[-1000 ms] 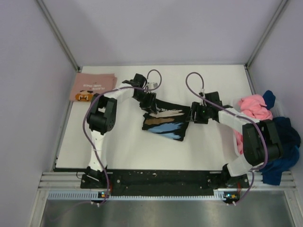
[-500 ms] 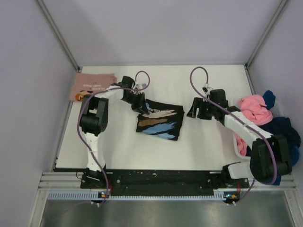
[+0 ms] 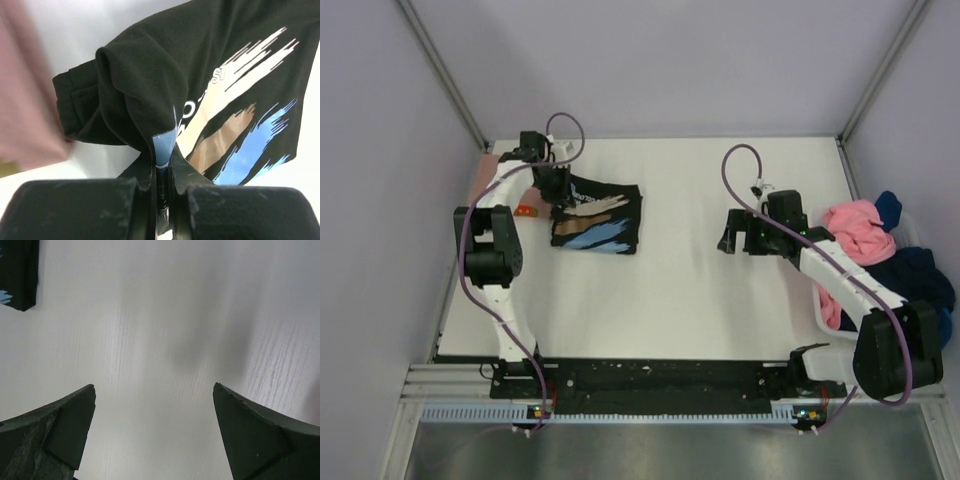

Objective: Fold and stack the t-shirts
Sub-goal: Put the neatly folded tshirt into the corner of the board with the left arm

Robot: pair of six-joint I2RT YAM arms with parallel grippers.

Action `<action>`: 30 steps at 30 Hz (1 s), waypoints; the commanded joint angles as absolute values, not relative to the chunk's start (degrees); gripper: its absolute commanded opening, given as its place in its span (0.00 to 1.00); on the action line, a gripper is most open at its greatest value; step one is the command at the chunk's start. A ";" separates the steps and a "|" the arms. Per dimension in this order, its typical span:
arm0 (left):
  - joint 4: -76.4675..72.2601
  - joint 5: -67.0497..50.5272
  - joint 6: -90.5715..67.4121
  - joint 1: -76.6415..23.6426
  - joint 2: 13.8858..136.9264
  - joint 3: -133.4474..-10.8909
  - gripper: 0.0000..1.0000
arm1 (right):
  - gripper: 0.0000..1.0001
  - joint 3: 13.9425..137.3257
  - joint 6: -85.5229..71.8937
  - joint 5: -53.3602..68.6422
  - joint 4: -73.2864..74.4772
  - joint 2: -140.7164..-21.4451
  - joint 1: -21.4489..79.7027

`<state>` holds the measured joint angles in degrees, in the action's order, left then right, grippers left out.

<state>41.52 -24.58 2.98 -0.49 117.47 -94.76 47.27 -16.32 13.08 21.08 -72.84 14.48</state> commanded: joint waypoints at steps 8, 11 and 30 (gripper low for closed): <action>47.64 -7.66 14.50 -0.44 116.98 -111.35 0.00 | 0.99 48.08 -14.24 10.37 21.88 -70.49 14.94; 47.64 -4.76 15.99 -0.44 118.03 -113.81 0.00 | 0.99 48.08 -13.45 10.46 22.06 -70.14 14.94; 47.81 10.98 28.56 -0.35 117.78 -124.63 0.00 | 0.99 47.64 -11.25 8.79 23.38 -69.70 15.03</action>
